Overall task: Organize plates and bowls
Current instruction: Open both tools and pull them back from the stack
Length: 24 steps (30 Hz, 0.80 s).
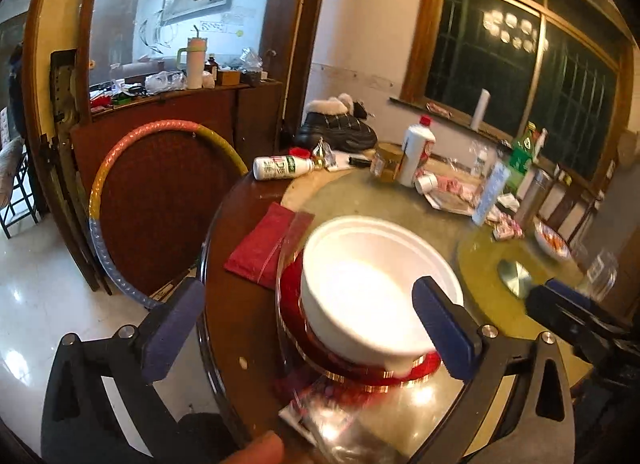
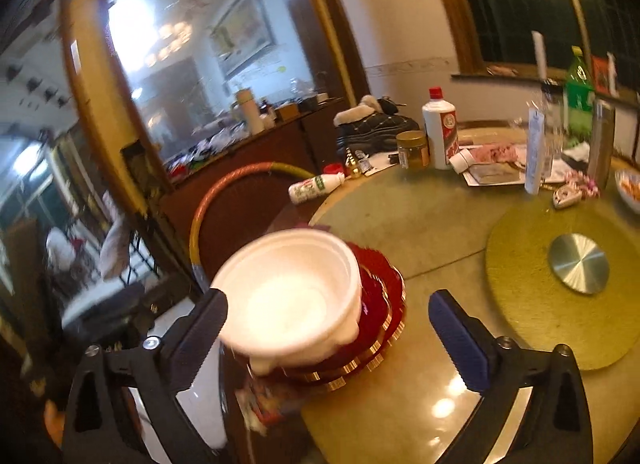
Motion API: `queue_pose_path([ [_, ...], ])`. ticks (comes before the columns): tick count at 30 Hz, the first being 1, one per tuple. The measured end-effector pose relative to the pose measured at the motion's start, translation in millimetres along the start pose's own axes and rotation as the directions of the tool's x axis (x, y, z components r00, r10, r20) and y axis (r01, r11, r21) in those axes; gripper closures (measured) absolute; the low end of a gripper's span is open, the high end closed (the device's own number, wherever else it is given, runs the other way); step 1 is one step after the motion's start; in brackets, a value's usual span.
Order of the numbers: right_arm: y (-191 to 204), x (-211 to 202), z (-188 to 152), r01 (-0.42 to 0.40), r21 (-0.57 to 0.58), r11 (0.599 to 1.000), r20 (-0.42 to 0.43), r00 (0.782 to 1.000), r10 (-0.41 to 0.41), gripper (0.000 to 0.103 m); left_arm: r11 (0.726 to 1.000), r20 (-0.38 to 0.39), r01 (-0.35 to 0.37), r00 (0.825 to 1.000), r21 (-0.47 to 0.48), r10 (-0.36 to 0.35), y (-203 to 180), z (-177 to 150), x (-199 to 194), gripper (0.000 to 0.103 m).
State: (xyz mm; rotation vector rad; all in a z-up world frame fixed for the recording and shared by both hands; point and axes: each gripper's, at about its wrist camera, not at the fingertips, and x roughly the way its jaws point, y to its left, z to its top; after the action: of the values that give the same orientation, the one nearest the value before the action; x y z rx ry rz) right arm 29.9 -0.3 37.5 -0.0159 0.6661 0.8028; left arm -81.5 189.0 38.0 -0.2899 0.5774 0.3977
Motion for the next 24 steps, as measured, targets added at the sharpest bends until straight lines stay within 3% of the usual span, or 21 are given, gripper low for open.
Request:
queue_pose_path([
  [3,-2.5,-13.9,-12.3,0.018,-0.078,0.997,-0.018,1.000,-0.019,0.000,0.999,-0.085,0.043,0.995,0.022,-0.041,-4.8,-9.8,10.1,0.000],
  [9,10.5,-17.0,-35.6,0.027,-0.257,0.966,-0.072,0.996,-0.047,0.000,0.994,-0.170,-0.001,0.985,0.110,0.020,-23.3,-22.8,27.9,0.000],
  [18,35.2,4.4,-55.5,-0.011,-0.400,0.917,-0.158,0.986,-0.057,0.000,0.984,-0.199,-0.026,0.978,0.179,0.062,-29.7,-27.6,33.2,0.000],
  [24,34.6,13.7,-49.8,0.013,-0.394,0.919,-0.160,0.984,-0.083,0.000,0.981,-0.208,-0.061,0.973,0.186,0.100,-29.5,-28.3,38.3,0.000],
])
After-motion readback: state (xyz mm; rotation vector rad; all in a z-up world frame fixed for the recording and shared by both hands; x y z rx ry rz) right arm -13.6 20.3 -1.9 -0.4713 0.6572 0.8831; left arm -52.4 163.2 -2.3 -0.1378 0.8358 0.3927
